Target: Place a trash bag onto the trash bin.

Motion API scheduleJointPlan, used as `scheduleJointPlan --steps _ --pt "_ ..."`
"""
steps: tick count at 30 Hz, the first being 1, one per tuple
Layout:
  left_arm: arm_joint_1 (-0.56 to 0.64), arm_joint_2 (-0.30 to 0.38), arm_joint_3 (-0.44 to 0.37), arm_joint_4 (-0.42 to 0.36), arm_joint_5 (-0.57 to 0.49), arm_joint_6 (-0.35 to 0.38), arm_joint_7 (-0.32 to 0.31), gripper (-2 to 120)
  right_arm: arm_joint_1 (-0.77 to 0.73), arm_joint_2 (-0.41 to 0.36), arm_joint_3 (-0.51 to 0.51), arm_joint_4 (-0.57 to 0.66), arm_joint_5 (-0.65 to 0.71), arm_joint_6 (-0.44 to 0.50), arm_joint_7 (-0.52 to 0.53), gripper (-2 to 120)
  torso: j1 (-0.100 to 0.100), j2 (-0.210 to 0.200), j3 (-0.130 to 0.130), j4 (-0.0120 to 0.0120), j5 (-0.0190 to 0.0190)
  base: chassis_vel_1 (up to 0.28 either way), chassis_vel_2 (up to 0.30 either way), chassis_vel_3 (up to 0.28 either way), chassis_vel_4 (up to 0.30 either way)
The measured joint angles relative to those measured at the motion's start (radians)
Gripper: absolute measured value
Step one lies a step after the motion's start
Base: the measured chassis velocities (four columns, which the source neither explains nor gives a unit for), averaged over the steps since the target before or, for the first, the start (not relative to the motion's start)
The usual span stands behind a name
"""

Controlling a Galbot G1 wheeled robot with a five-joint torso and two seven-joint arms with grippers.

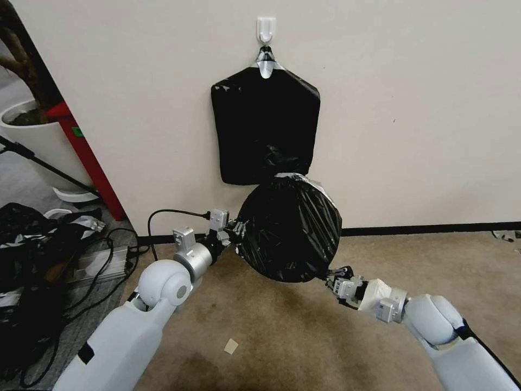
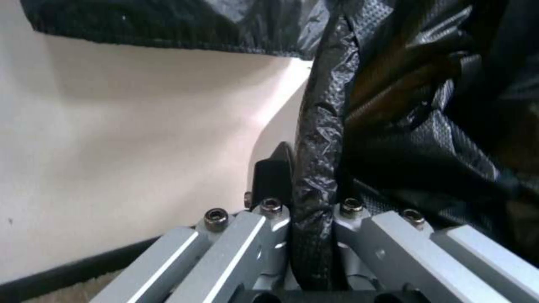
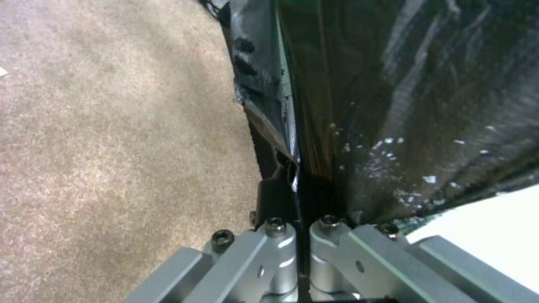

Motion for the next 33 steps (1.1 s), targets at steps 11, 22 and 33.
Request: scheduleJointPlan --steps 11,22,33 --pt "0.008 -0.063 0.019 0.005 -0.048 0.017 -0.158 3 -0.072 0.001 -0.088 0.004 -0.009 -0.083 0.251 33 0.000 0.000 0.000 0.0001 0.0000 0.000 0.000 0.000 0.000" --pt "-0.029 -0.066 0.027 0.052 -0.058 0.030 -0.246 3 -0.165 -0.083 -0.011 0.074 0.438 0.018 -0.258 76 0.000 0.000 0.000 0.0000 -0.0001 0.000 0.000 0.000 0.000" --pt "0.044 -0.065 0.072 0.044 0.040 -0.060 -0.194 3 -0.116 -0.009 -0.198 0.332 0.773 -0.198 0.221 73 0.000 0.000 0.000 0.0001 -0.0003 0.000 0.000 0.000 0.000"
